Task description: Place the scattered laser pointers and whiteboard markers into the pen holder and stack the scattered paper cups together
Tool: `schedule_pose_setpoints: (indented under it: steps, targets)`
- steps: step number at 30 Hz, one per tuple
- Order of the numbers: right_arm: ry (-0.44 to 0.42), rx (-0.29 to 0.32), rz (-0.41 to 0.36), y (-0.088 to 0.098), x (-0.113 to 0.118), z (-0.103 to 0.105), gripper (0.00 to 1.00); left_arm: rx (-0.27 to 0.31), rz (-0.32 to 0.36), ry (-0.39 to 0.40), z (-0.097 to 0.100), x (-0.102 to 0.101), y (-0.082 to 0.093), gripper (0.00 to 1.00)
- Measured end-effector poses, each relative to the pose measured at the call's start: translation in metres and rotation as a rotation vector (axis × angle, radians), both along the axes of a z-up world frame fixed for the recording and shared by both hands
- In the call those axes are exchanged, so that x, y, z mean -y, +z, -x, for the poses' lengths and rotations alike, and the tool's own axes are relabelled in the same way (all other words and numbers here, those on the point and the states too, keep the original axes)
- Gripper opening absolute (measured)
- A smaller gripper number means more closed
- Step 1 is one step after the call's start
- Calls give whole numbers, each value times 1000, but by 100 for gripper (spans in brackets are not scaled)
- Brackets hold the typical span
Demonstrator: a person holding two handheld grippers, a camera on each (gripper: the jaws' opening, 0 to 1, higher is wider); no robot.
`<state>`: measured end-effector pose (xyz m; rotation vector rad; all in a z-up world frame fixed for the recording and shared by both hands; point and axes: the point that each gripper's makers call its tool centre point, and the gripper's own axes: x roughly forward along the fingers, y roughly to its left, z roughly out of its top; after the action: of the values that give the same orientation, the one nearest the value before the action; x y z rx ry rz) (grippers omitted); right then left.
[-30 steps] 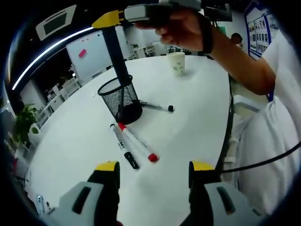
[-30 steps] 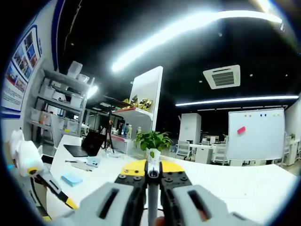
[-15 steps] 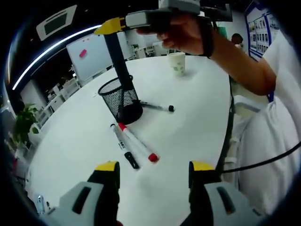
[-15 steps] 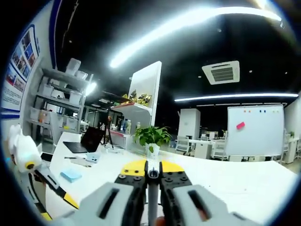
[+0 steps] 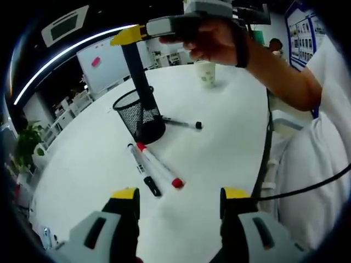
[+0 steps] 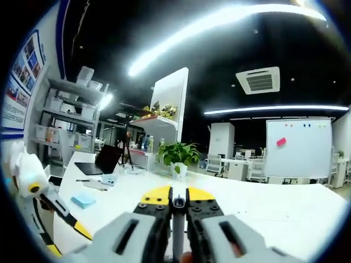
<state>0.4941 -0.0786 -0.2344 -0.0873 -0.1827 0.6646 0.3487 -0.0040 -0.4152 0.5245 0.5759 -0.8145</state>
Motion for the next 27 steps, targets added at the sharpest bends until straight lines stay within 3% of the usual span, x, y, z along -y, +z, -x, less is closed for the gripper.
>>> schedule_pose_setpoints:
  steps: [27]
  targets:
    - [-3,-38,70,-27,1,-4,10,-1,-3,-6,1,1,0,60]
